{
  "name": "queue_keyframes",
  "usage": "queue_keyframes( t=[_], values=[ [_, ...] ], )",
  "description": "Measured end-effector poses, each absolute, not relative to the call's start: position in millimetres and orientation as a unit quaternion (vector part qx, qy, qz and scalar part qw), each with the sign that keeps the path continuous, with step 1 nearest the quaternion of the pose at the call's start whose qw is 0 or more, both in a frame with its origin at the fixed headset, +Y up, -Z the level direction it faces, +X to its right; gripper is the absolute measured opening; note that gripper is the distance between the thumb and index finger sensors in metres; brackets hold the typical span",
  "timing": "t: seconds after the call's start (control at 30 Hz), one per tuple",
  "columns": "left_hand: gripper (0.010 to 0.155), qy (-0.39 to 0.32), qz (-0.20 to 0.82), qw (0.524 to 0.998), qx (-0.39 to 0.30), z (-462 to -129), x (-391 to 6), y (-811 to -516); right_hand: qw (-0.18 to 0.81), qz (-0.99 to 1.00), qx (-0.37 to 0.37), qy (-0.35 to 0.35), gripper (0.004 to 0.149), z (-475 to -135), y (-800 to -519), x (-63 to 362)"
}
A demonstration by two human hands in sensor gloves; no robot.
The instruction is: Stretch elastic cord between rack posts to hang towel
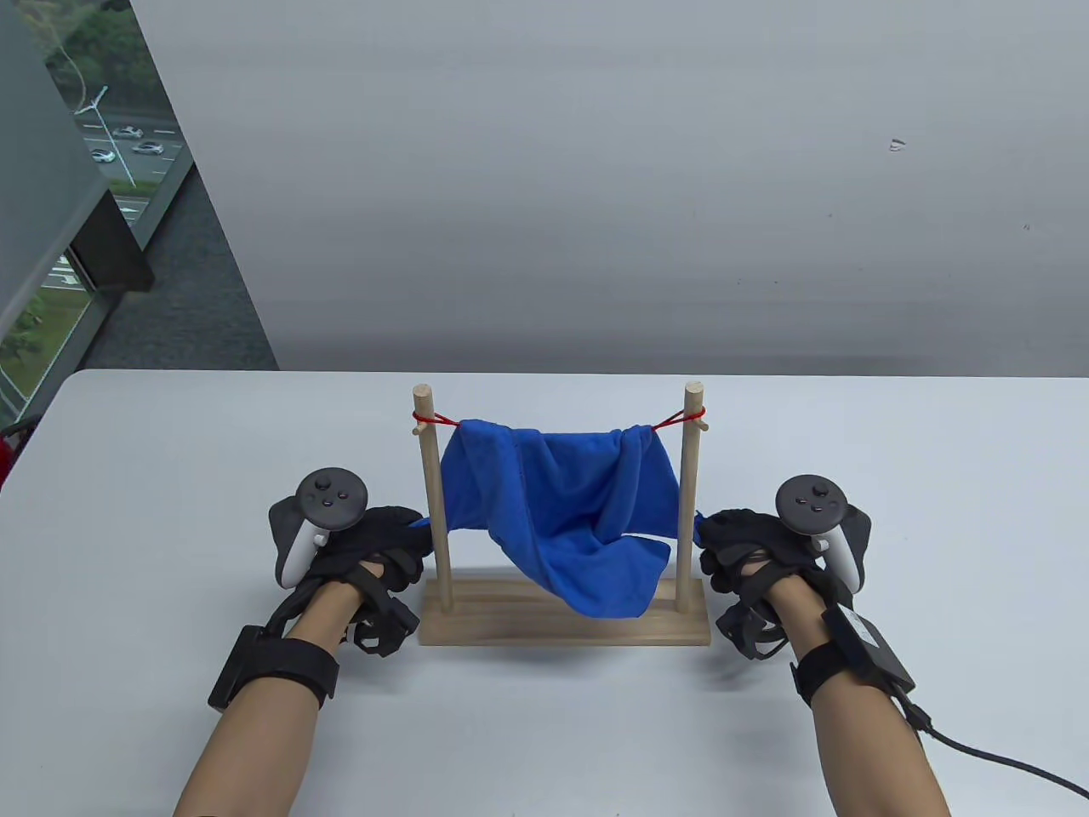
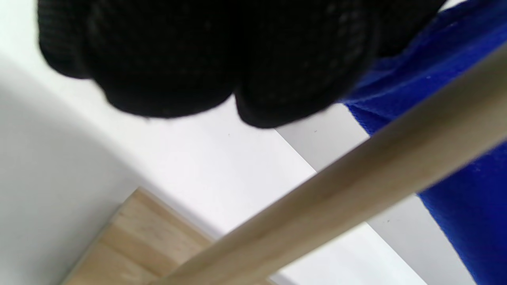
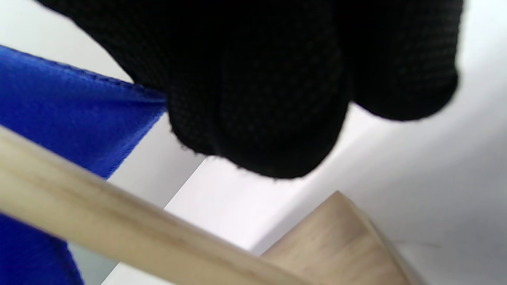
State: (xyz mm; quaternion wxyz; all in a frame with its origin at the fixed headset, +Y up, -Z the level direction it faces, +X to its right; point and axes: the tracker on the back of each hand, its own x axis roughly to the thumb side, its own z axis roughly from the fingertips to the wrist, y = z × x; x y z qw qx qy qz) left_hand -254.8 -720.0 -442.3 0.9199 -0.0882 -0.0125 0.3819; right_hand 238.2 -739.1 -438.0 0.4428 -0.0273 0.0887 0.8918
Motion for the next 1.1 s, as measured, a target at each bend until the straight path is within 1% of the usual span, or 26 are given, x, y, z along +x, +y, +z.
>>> queue_keyframes(
  t=[0.07,0.17,0.2,0.3,0.37,0.47,0.5,0.57,0.7,0.9,1.03,1.1],
  values=[
    [0.042,-0.026,0.396,0.913,-0.094,-443,-256,-720,0.451,0.887,-0.022,0.094,0.041,-438,-740,238],
    [0.041,-0.024,0.424,0.899,-0.103,-442,-257,-721,0.469,0.877,-0.019,0.099,0.042,-437,-740,240],
    [0.043,-0.027,0.432,0.895,-0.107,-442,-257,-721,0.474,0.874,-0.016,0.1,0.042,-437,-740,241],
    [0.063,-0.041,0.459,0.875,-0.149,-440,-258,-723,0.484,0.87,-0.012,0.088,0.05,-434,-739,243],
    [0.073,-0.042,0.477,0.865,-0.151,-438,-261,-722,0.499,0.863,-0.006,0.081,0.058,-432,-739,245],
    [0.088,-0.052,0.465,0.87,-0.155,-433,-268,-720,0.537,0.841,-0.006,0.071,0.065,-426,-739,251],
    [0.09,-0.058,0.457,0.87,-0.175,-431,-270,-718,0.544,0.837,-0.008,0.061,0.067,-423,-738,254],
    [0.094,-0.066,0.448,0.872,-0.185,-426,-274,-715,0.55,0.835,-0.004,0.037,0.07,-419,-734,258],
    [0.095,-0.061,0.432,0.889,-0.137,-416,-283,-706,0.554,0.832,-0.002,-0.01,0.076,-409,-722,266],
    [0.093,-0.072,0.397,0.914,-0.048,-384,-287,-683,0.499,0.862,0.026,-0.081,0.082,-382,-691,270],
    [0.09,-0.078,0.36,0.93,0.002,-357,-281,-671,0.487,0.867,0.047,-0.095,0.086,-360,-678,267],
    [0.089,-0.078,0.329,0.941,0.027,-344,-278,-667,0.463,0.878,0.059,-0.105,0.088,-348,-674,264]
  ],
)
